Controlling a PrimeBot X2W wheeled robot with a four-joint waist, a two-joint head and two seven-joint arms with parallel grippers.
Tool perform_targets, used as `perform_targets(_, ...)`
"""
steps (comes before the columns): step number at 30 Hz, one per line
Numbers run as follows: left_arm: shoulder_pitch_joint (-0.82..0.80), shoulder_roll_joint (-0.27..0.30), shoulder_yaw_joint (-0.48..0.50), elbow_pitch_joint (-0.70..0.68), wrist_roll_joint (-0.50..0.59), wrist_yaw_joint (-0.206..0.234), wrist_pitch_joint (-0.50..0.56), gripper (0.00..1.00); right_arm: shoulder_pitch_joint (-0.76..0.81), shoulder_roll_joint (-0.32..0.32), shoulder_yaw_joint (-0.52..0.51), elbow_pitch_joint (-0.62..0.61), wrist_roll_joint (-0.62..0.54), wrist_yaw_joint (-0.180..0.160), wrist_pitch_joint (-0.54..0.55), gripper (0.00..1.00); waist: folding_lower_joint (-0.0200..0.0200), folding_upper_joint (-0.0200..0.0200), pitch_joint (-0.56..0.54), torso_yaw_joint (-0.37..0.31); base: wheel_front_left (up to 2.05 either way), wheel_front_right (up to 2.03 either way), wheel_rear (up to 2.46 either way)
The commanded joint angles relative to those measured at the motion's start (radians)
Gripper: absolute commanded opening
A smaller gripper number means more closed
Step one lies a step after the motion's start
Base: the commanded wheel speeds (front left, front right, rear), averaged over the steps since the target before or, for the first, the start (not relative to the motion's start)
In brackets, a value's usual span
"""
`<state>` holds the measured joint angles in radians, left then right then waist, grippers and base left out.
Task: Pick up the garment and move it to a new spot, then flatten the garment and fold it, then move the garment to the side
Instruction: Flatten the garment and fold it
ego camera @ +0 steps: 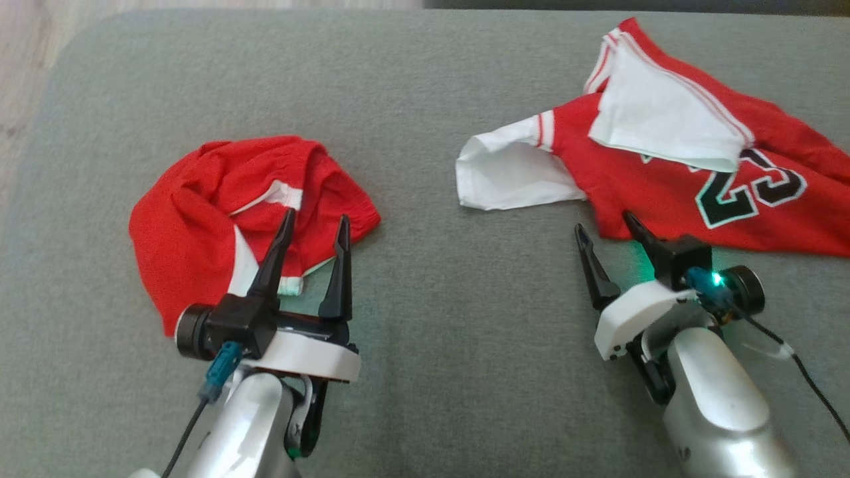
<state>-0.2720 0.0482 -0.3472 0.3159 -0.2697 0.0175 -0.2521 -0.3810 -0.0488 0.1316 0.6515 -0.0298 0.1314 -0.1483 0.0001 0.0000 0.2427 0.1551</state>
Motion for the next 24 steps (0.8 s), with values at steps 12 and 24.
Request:
perform_targets(12, -0.023, 0.002, 0.050, -0.021, 0.004, 0.009, -0.010, 1.00, -0.063, -0.001, -0.124, 0.069, -0.055, -0.001, -0.100, 0.00, -0.0001, 0.0000, -0.037, -0.044, 0.00, 0.00, 0.00)
perform_targets(24, 0.035, 0.002, 0.071, -0.025, 0.001, 0.013, -0.010, 1.00, 0.106, -0.001, -0.380, -0.311, -0.275, -0.001, -0.098, 0.00, -0.0001, 0.0000, -0.146, -0.142, 0.00, 0.00, 0.00)
